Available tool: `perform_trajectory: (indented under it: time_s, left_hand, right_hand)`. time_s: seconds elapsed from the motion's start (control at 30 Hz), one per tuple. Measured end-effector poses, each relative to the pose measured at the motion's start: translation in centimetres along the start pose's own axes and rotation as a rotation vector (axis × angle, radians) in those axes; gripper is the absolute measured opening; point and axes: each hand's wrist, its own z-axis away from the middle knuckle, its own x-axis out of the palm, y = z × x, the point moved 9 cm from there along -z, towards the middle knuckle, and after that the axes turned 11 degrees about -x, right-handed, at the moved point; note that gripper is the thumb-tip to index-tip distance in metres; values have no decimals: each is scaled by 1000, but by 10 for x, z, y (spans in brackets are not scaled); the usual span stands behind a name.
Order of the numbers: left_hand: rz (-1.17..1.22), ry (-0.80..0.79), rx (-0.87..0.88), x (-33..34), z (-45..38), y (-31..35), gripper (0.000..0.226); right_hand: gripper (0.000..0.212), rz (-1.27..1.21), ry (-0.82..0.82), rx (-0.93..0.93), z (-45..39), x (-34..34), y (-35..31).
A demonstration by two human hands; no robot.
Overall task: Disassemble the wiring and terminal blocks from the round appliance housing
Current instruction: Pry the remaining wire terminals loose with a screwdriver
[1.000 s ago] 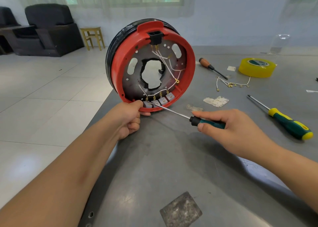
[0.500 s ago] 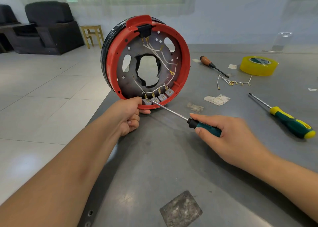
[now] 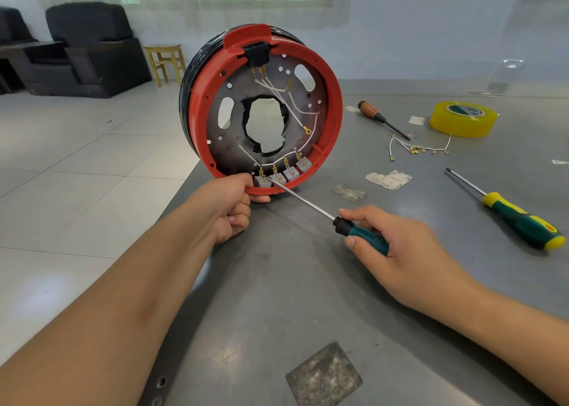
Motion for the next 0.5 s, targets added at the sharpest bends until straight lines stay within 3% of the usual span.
perform_trajectory:
  time_s: [0.5]
  left_hand:
    - [73, -89, -24, 1, 4, 1, 40]
  right_hand:
    - [38, -13, 5, -25, -4, 5, -6]
